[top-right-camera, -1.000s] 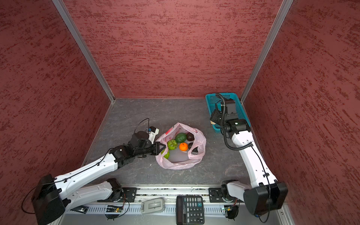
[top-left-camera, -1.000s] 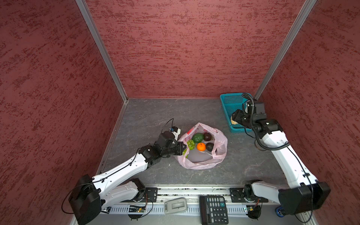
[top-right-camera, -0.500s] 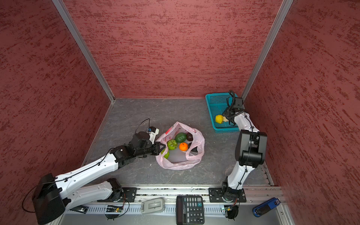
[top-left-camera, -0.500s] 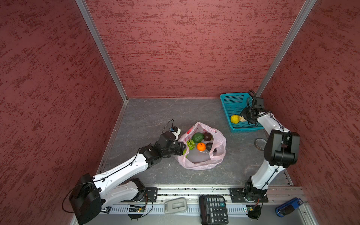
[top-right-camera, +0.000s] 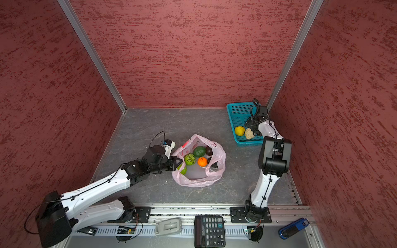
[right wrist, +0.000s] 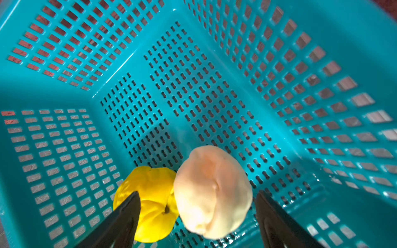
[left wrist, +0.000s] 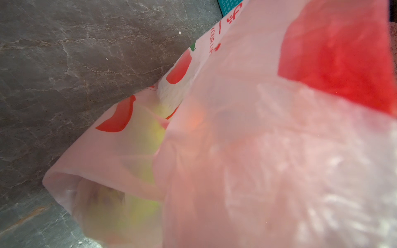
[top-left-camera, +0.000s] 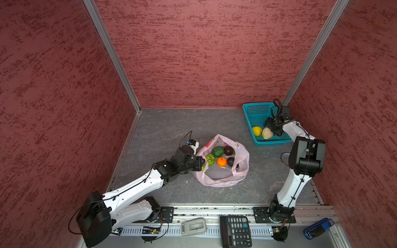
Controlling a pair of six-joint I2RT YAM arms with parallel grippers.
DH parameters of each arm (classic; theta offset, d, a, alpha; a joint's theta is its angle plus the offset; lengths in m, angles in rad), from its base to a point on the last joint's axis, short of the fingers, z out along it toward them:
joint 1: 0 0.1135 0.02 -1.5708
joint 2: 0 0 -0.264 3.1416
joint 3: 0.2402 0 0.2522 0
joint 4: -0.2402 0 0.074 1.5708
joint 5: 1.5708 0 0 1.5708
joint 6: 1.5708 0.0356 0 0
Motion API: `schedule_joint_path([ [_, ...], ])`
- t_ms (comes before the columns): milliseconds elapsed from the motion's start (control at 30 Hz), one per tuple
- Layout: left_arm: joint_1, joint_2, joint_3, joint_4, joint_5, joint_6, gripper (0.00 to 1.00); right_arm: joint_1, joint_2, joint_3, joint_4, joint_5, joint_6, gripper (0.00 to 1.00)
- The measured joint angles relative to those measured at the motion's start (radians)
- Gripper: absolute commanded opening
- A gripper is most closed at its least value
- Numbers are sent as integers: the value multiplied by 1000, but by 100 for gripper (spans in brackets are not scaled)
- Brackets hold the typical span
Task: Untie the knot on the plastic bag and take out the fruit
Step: 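Lift the cream fruit to the teal basket and release it, then return the empty right gripper over the bag opening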
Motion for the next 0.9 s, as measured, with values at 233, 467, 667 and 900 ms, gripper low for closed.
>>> schedule_joint_path([
  [233,0,0,0,0,6,1,0,29,-154,-81,-4,-23,0,86],
  [467,3,0,0,0,15,5,0,188,-395,-168,-8,-87,0,87],
  [667,7,-2,0,-1,23,12,0,377,-589,-246,-48,-137,21,87],
  [900,19,-4,0,-1,31,22,0,628,-714,-256,-130,-131,71,87],
])
